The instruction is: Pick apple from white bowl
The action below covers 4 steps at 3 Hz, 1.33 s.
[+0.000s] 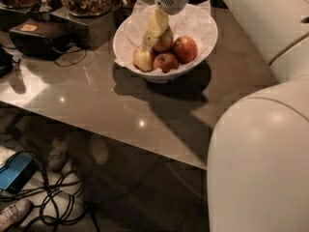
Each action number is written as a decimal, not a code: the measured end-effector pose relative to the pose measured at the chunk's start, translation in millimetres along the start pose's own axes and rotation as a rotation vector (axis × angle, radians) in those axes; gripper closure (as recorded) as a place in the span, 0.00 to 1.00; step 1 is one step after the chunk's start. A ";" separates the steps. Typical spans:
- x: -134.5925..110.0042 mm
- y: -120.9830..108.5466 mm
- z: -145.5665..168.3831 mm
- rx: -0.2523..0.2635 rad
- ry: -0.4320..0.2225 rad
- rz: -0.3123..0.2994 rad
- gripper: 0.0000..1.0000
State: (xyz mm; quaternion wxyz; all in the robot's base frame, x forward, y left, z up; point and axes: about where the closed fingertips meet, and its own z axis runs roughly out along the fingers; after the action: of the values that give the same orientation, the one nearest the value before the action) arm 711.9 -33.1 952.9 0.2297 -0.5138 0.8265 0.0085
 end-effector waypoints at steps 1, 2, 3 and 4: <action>3.2 -0.9 8.5 -0.012 0.006 0.005 0.01; 4.5 -0.8 13.7 -0.020 0.011 0.006 0.02; 6.2 -0.3 21.7 -0.033 0.019 0.002 0.05; 6.7 -0.2 26.3 -0.041 0.024 -0.004 0.10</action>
Offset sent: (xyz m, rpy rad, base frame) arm 0.0048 -0.0047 -0.0190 -0.0017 0.0422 -0.0003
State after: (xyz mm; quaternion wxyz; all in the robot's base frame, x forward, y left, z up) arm 719.4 -32.3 926.8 0.2092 -0.5202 0.8278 0.0189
